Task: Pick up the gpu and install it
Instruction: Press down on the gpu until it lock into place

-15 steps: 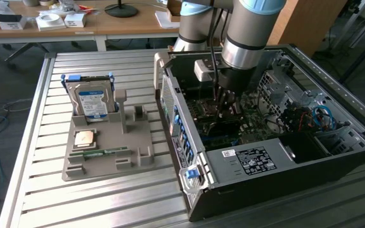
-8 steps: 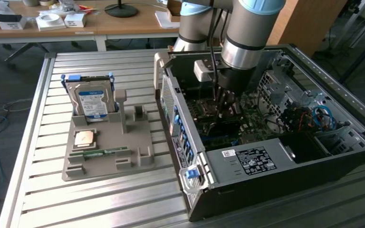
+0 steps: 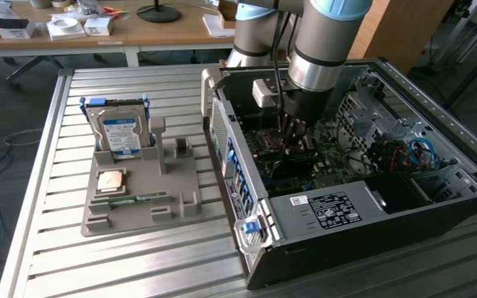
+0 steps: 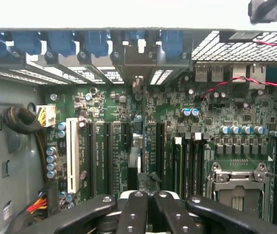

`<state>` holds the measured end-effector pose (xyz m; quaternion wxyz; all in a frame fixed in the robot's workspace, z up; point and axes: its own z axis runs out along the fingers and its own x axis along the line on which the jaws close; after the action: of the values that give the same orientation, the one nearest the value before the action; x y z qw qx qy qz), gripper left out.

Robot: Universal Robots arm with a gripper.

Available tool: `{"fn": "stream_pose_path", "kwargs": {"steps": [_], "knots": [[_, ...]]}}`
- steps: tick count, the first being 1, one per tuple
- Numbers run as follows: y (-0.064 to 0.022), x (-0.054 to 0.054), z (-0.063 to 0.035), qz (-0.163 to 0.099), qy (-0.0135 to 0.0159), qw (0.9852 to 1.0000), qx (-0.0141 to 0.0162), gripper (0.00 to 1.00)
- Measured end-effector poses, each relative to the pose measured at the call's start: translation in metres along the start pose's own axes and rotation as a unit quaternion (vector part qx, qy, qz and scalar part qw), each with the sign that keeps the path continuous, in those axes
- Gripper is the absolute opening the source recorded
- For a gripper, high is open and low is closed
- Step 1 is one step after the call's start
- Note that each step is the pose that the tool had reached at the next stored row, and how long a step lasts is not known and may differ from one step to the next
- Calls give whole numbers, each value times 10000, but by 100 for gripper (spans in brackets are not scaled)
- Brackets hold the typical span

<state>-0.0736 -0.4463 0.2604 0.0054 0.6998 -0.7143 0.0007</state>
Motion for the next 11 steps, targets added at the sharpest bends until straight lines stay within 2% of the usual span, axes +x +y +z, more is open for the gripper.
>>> {"fn": "stream_pose_path", "kwargs": {"steps": [11], "knots": [[1, 0, 10, 1, 0, 10000, 0, 11]]}}
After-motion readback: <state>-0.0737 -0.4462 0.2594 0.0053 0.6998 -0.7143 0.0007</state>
